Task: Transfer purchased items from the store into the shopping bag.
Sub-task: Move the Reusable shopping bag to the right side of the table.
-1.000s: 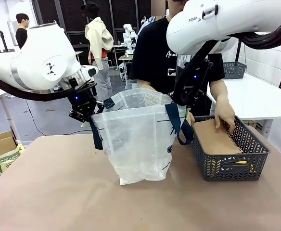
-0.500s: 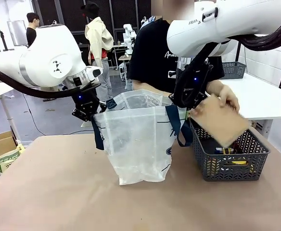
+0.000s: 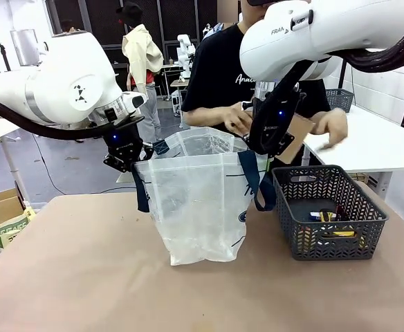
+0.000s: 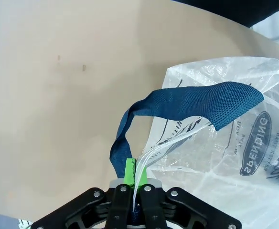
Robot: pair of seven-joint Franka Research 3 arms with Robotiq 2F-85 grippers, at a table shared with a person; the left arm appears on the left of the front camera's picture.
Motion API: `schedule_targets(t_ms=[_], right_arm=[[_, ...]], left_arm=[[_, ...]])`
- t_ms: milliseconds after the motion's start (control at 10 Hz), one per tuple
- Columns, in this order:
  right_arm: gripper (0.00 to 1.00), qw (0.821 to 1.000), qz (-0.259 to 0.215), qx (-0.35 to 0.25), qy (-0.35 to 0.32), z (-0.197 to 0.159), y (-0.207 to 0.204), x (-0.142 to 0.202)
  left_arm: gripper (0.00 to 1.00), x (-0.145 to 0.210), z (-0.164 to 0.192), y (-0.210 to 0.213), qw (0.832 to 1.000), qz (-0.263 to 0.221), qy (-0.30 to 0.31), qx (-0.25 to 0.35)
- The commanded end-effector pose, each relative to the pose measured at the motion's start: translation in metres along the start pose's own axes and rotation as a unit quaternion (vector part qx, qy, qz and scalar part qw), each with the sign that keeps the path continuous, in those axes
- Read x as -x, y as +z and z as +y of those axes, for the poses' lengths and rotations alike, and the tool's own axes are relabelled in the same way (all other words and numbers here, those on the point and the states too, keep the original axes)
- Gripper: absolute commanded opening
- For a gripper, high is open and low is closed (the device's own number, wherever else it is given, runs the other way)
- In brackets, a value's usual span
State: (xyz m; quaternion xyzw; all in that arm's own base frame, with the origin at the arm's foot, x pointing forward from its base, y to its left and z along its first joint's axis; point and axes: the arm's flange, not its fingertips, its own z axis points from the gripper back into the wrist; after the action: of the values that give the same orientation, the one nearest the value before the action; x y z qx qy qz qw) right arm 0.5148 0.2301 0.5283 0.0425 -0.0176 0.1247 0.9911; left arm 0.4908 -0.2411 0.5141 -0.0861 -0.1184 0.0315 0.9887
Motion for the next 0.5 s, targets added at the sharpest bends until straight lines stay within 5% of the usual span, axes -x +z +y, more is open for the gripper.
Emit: schedule_targets(t_ms=[0,400], right_arm=[[0.0,1.0,0.0,0.002,-0.001,-0.0014,-0.0002,0.0002],[0.0,1.0,0.0,0.002,-0.001,-0.0014,-0.0002,0.0002]], left_arm=[[0.0,0.0055,0.0039,-0.0007,1.0,-0.006,0.012,0.006],[0.0,0.0055,0.0039,-0.0007,1.0,-0.006,0.012,0.006]])
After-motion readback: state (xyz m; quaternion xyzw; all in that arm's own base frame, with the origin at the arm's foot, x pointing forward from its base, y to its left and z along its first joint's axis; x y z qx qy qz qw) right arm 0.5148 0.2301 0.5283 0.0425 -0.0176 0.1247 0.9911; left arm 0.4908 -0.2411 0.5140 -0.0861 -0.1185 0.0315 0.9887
